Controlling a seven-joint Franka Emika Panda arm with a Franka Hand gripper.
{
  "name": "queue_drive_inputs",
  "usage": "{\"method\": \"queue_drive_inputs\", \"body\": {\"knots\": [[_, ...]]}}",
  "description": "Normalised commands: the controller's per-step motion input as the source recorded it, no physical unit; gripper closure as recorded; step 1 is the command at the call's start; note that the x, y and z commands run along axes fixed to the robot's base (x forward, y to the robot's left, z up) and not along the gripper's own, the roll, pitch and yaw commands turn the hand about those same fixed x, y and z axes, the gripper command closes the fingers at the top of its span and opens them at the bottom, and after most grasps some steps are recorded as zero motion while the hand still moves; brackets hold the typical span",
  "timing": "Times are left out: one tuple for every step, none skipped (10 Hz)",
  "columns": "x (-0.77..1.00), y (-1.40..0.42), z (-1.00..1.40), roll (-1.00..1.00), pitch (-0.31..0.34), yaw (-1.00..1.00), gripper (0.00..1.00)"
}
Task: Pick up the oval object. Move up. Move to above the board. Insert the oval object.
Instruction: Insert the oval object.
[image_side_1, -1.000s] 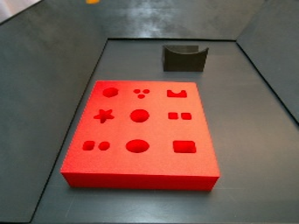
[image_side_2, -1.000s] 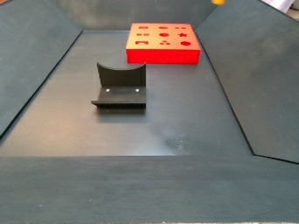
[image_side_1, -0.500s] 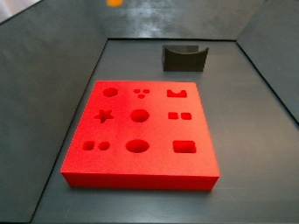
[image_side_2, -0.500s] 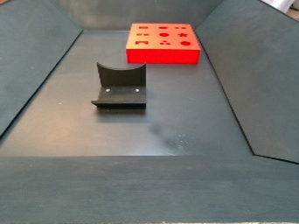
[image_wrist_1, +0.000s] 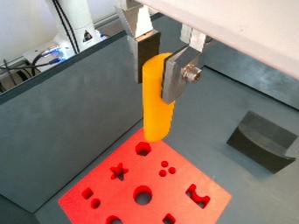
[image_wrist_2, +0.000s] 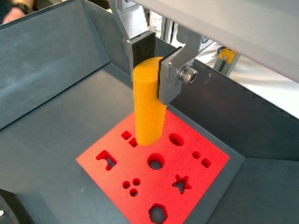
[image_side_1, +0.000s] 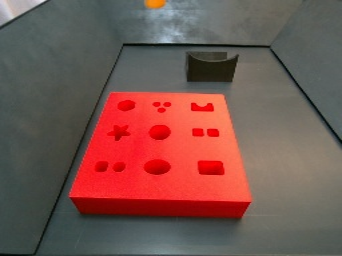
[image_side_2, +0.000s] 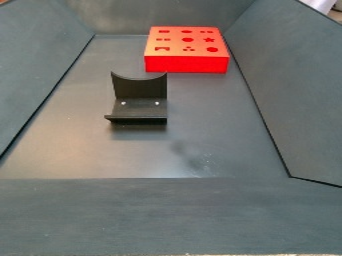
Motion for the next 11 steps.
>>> {"method": "queue_drive_inputs", "body": {"knots": [[-0.04,0.00,-0.09,0.00,0.009,0.00,1.00],[0.00,0.00,-0.01,-0.01,0.000,0.00,1.00],[0.28,-0.13,-0.53,0.00,-0.029,-0.01,1.00],[0.39,-0.35,-1.00,0.05,-0.101,0.00,1.00],[0.44,-0.39,-1.00,0.00,-0.070,0.00,1.00],[0.41,-0.28,-1.00,0.01,-0.037,0.08,1.00],[0.37,-0.19,-1.00,0.01,-0.017,0.17,1.00],[0.35,-0.11,-1.00,0.02,-0.021,0.25,1.00],[0.35,-0.05,-1.00,0.04,-0.039,0.29,1.00],[0.32,-0.01,-1.00,0.08,-0.053,0.27,1.00],[0.17,0.00,-0.93,0.13,-0.083,0.27,1.00]]}}
